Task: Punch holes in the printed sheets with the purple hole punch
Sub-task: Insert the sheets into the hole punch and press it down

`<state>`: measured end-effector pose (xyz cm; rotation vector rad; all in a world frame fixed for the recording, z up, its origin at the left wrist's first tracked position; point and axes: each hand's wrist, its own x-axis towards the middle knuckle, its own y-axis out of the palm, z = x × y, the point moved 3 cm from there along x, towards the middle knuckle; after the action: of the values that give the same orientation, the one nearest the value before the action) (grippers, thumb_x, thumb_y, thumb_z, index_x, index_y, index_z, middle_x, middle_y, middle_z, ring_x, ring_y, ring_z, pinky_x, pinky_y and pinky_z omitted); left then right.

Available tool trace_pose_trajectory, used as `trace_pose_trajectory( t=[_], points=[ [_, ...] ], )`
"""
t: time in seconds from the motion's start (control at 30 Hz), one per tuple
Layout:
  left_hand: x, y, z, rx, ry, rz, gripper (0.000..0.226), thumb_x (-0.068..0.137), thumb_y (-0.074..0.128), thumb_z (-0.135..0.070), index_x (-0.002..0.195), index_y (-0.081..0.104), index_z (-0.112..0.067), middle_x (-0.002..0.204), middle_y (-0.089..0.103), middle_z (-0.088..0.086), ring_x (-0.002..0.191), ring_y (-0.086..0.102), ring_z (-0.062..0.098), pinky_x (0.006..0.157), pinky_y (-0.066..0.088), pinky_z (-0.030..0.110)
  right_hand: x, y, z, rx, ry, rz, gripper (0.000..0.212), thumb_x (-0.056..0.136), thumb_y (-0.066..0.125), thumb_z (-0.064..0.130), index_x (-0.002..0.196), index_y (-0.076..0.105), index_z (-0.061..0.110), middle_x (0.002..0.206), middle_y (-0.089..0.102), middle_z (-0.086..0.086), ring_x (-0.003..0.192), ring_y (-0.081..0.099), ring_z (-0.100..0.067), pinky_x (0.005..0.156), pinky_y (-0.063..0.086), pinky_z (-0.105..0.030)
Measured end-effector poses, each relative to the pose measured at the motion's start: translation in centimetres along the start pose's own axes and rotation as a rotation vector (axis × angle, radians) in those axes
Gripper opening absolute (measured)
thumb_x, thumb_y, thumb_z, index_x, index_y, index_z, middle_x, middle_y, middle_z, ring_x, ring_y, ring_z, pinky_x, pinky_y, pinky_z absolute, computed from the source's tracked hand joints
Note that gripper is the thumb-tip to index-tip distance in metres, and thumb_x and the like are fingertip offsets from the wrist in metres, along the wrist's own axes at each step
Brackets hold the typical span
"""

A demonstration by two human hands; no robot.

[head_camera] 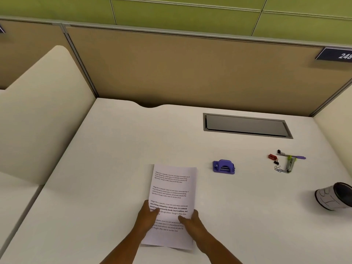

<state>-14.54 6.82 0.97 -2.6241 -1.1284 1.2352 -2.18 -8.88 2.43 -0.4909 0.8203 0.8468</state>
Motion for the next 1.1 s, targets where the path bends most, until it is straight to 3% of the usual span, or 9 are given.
trace_pose_trajectory(
  t=[0.13, 0.27, 0.33, 0.4, 0.63, 0.87, 0.93, 1.0, 1.1],
  points=[
    [0.2, 0.0, -0.1, 0.04, 0.004, -0.008, 0.038, 0.101, 0.052, -0.019, 0.137, 0.043, -0.012, 0.131, 0.061, 0.01, 0.096, 0.063, 0.016, 0.062, 0.051, 0.016, -0.3, -0.2, 0.1, 0.016, -0.001, -0.042, 0.051, 0.1, 0.052, 0.017, 0.142, 0.024, 0.021, 0.126, 0.053, 0.001, 0.106, 0.057, -0.014, 0.087, 0.051, -0.03],
    [-0.2, 0.1, 0.0, 0.025, 0.014, -0.029, 0.047, 0.099, 0.056, -0.02, 0.141, 0.036, -0.013, 0.13, 0.061, 0.01, 0.093, 0.065, 0.017, 0.063, 0.055, 0.02, -0.9, 0.3, 0.6, 0.008, -0.035, 0.01, 0.081, 0.099, 0.057, 0.018, 0.153, -0.003, 0.021, 0.15, 0.041, -0.003, 0.128, 0.048, -0.022, 0.11, 0.043, -0.04],
    [-0.5, 0.2, -0.2, 0.048, 0.046, -0.078, 0.052, 0.099, 0.056, -0.018, 0.144, 0.032, -0.012, 0.136, 0.058, 0.012, 0.104, 0.066, 0.024, 0.077, 0.06, 0.029, -1.3, 0.5, 1.0, 0.018, -0.046, 0.01, 0.101, 0.1, 0.057, 0.02, 0.151, -0.03, 0.022, 0.158, 0.028, -0.003, 0.141, 0.038, -0.026, 0.116, 0.034, -0.041],
    [-0.9, 0.3, -0.4, 0.1, 0.085, -0.123, 0.058, 0.098, 0.057, -0.017, 0.148, 0.029, -0.011, 0.144, 0.052, 0.013, 0.122, 0.06, 0.032, 0.094, 0.057, 0.041, -1.6, 0.5, 1.2, 0.007, -0.071, -0.013, 0.106, 0.1, 0.057, 0.021, 0.146, -0.039, 0.024, 0.162, 0.019, -0.003, 0.146, 0.03, -0.025, 0.117, 0.03, -0.041],
    [-1.6, 0.7, -0.3, 0.223, 0.114, -0.121, 0.066, 0.099, 0.056, -0.025, 0.153, 0.021, -0.013, 0.148, 0.04, 0.015, 0.131, 0.051, 0.031, 0.101, 0.052, 0.043, -1.9, 0.8, 1.1, -0.039, -0.062, -0.011, 0.1, 0.101, 0.056, 0.024, 0.15, -0.031, 0.023, 0.165, 0.013, -0.001, 0.148, 0.028, -0.025, 0.118, 0.03, -0.04],
    [-1.7, 0.7, -0.4, 0.267, 0.128, -0.084, 0.071, 0.101, 0.052, -0.024, 0.157, 0.01, -0.014, 0.154, 0.031, 0.015, 0.137, 0.046, 0.03, 0.105, 0.048, 0.04, -1.9, 0.8, 0.6, -0.038, -0.049, -0.037, 0.094, 0.101, 0.055, 0.021, 0.154, -0.022, 0.023, 0.163, 0.021, -0.001, 0.144, 0.034, -0.024, 0.116, 0.034, -0.039],
    [-1.7, 0.7, -0.3, 0.271, 0.137, -0.071, 0.069, 0.101, 0.051, -0.022, 0.157, 0.011, -0.015, 0.153, 0.033, 0.015, 0.136, 0.046, 0.029, 0.104, 0.048, 0.038, -1.6, 0.6, 0.2, -0.037, -0.052, -0.047, 0.087, 0.101, 0.054, 0.02, 0.157, -0.012, 0.023, 0.159, 0.029, -0.001, 0.14, 0.039, -0.024, 0.114, 0.037, -0.039],
    [-1.6, 0.5, -0.3, 0.279, 0.143, -0.062, 0.064, 0.102, 0.047, -0.016, 0.157, 0.014, -0.015, 0.152, 0.036, 0.015, 0.136, 0.046, 0.029, 0.105, 0.048, 0.038, -1.4, 0.0, -0.3, -0.007, -0.047, -0.111, 0.07, 0.099, 0.052, 0.017, 0.156, 0.011, 0.023, 0.143, 0.047, 0.002, 0.127, 0.051, -0.022, 0.106, 0.047, -0.04],
    [-1.5, 0.3, -0.3, 0.291, 0.139, -0.058, 0.058, 0.102, 0.042, -0.007, 0.155, 0.019, -0.014, 0.151, 0.04, 0.014, 0.137, 0.045, 0.028, 0.107, 0.046, 0.038, -1.2, -0.9, -1.2, 0.073, 0.027, -0.211, 0.036, 0.095, 0.047, 0.014, 0.13, 0.048, 0.022, 0.108, 0.061, 0.009, 0.099, 0.063, -0.017, 0.084, 0.058, -0.04]
  ],
)
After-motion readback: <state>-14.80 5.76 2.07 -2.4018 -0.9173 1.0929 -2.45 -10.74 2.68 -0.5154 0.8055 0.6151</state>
